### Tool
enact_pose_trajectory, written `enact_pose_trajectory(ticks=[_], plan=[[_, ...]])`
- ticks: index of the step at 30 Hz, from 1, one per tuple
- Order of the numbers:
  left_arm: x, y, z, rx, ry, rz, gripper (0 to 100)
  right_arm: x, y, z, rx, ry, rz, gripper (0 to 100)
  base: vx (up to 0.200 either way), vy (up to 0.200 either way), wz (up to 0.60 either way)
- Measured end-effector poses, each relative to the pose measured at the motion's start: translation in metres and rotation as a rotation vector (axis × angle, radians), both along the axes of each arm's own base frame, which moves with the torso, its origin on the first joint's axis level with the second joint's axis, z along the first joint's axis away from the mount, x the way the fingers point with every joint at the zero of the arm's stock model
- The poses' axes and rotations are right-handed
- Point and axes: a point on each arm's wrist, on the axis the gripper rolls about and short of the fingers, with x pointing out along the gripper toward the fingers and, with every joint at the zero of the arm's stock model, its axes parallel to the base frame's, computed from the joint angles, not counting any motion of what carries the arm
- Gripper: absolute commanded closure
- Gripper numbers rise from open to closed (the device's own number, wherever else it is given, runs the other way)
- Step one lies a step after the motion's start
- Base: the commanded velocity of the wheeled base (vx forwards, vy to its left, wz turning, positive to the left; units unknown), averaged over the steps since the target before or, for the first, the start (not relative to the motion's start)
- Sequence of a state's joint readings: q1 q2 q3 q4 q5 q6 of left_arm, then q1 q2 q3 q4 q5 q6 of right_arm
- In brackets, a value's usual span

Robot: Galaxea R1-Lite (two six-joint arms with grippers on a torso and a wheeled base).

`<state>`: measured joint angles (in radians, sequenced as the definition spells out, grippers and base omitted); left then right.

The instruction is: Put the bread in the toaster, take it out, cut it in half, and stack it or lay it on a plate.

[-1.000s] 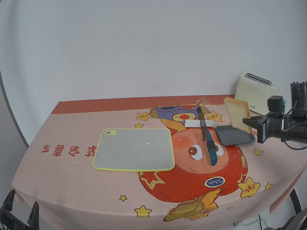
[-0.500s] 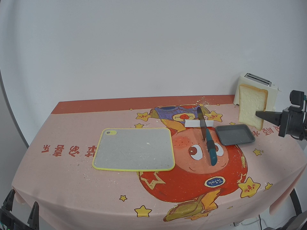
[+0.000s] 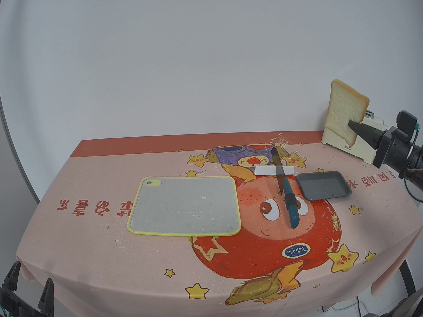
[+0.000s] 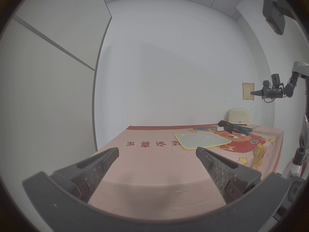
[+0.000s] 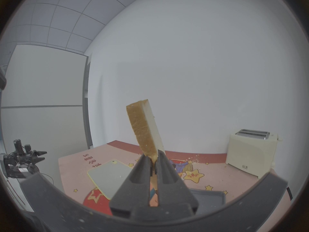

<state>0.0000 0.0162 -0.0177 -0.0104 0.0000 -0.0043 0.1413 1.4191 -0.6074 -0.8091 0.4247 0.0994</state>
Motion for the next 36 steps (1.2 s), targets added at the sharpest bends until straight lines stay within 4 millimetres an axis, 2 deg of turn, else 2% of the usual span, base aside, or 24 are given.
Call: enact_pose_trajectory(ticks=[4, 7, 16, 36], plan=[[0.0, 0.0, 0.0, 0.0, 0.0, 0.0, 0, 0.012, -0.01, -0.016, 0.02, 0.06, 0.023, 100, 0.0, -0.15, 0.0], [0.0, 0.0, 0.0, 0.001, 0.0, 0.004, 0, 0.014, -0.013, -0.019, 0.064, 0.099, 0.014, 100, 0.0, -0.2, 0.0], [0.0, 0.0, 0.0, 0.0, 0.0, 0.015, 0, 0.016, -0.019, -0.012, 0.078, 0.078, -0.005, 100, 0.0, -0.2, 0.0], [0.0, 0.0, 0.0, 0.0, 0.0, 0.016, 0, 0.017, -0.026, -0.013, 0.078, 0.08, -0.017, 100, 0.0, -0.2, 0.0]])
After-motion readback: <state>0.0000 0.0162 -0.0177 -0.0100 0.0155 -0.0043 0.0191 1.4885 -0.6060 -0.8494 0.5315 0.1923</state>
